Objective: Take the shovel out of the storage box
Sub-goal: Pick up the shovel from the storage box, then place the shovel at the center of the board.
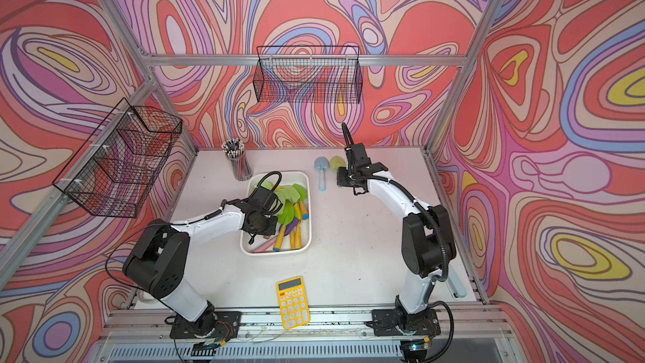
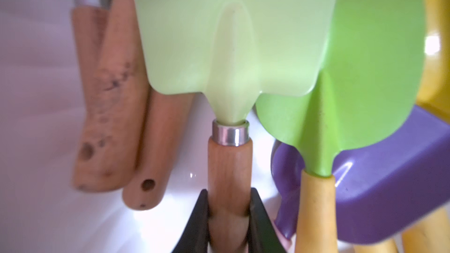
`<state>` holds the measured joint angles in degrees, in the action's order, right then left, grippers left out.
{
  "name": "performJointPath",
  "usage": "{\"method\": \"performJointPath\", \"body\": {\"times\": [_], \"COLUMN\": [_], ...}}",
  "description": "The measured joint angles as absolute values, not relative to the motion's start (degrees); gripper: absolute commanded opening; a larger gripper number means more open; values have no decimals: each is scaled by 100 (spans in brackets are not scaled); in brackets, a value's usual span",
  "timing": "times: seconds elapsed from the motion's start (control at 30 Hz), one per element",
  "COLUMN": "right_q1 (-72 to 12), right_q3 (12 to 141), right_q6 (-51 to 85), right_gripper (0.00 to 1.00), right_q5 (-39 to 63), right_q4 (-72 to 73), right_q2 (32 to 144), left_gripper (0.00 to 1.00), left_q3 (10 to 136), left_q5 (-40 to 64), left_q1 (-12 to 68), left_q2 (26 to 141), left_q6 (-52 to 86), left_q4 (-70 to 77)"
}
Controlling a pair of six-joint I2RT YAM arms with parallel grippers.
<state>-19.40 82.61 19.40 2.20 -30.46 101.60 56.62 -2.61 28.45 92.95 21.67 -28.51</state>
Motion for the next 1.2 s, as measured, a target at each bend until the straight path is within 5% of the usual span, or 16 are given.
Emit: {"method": "performJointPath", "body": {"times": [0.23,0.47,0.83,1.2], "right_q1": [-2115,-2233,-2292,-2285], "right_q3": [7883,7013,6171,6073], "right_q6": [2161,2720,3752,4307], "right_gripper": [27,29,30,35], "right_q5": [939,2757,4724,5553], "right_q4": [-2482,-1109,1085,2176], "right_q2": [9738,9577,9393,9301], "left_gripper": [0,0,0,0], "left_q3": [5830,5795,5273,4875], "left_q5": [246,1673,3804,4849], "left_q1": [2805,2722,2493,2447], "left_q2": [8641,8232,8143,8348], "left_q6": [2259,2617,3913,5393], "left_q4": [-2755,-2112,14,2314]}}
